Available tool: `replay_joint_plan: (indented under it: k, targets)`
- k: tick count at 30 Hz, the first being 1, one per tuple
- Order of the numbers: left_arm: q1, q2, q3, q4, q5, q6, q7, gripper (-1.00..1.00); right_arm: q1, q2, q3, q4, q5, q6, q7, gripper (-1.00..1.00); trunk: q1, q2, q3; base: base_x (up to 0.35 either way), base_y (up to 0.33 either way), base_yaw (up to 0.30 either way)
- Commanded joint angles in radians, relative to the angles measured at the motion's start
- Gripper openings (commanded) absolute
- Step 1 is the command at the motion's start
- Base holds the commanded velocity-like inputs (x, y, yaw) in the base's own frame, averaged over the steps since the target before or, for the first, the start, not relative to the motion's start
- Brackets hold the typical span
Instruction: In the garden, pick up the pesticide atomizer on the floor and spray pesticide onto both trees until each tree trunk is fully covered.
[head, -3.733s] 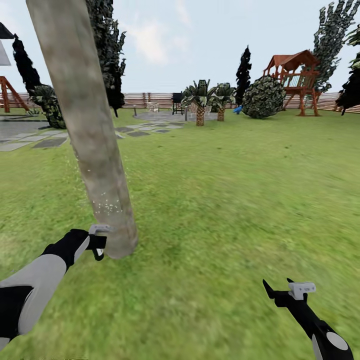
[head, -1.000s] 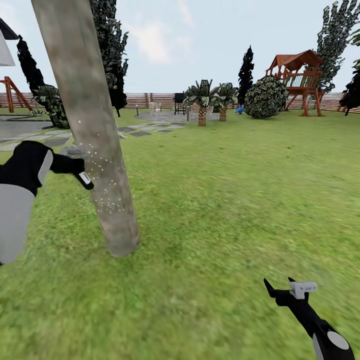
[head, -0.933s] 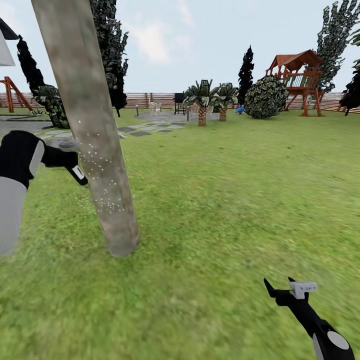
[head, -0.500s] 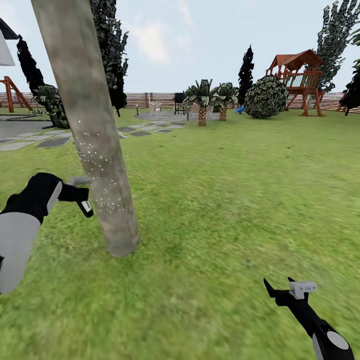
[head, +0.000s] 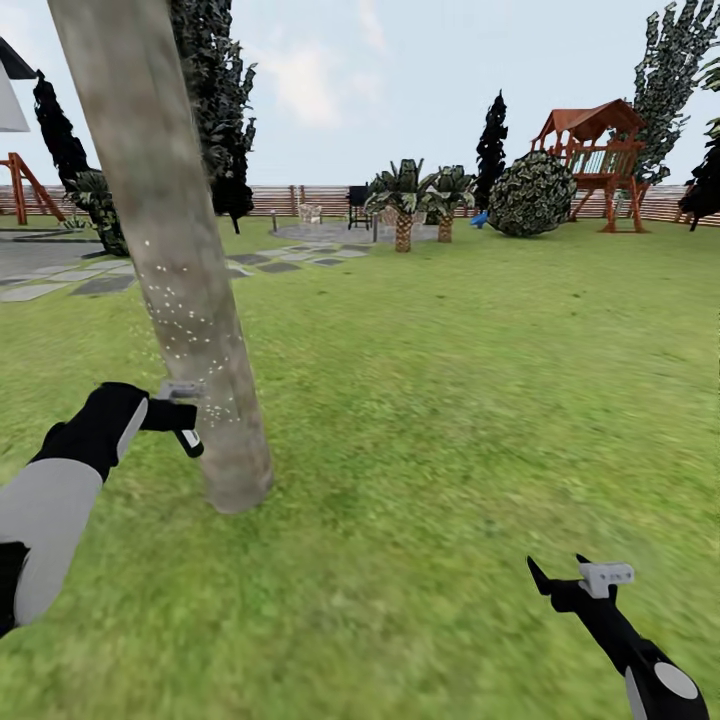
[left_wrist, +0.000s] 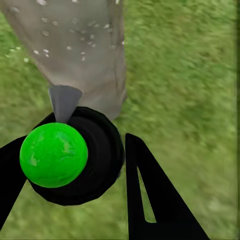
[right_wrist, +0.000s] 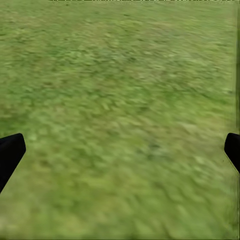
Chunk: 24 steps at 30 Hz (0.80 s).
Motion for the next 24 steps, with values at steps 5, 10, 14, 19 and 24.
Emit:
replay_joint_plan:
  k: [5, 10, 14, 19, 24]
  targets:
    - [0.005, 0.0, -0.002, -0.002, -0.008, 0.0, -0.006, -1.0, -0.001, 0.001, -0.005, 0.0, 0.011, -0.007, 0.003, 1.0, 0.0, 0.0, -0.001, 0.0, -0.269, 0.0]
    - [0.008, -0.001, -0.002, 0.011, -0.015, -0.001, -0.002, -1.0, -0.001, 0.001, -0.003, 0.0, 0.011, -0.007, 0.004, 1.0, 0.0, 0.0, -0.001, 0.0, -0.27, 0.0]
    - [0.043, -0.016, -0.003, 0.011, -0.012, -0.006, 0.049, -1.0, -0.001, 0.001, -0.003, 0.0, 0.011, -0.007, 0.004, 1.0, 0.0, 0.0, -0.001, 0.031, -0.27, 0.022]
    - [0.06, -0.044, -0.002, 0.01, -0.008, -0.009, 0.09, -1.0, -0.001, 0.001, -0.003, -0.002, 0.011, -0.007, 0.004, 1.0, 0.0, 0.0, -0.001, 0.077, -0.27, 0.226]
    - [0.075, -0.044, -0.002, 0.008, -0.009, -0.009, 0.093, -1.0, -0.001, 0.001, -0.003, -0.002, 0.011, -0.007, 0.004, 1.0, 0.0, 0.0, -0.001, 0.081, -0.27, 0.275]
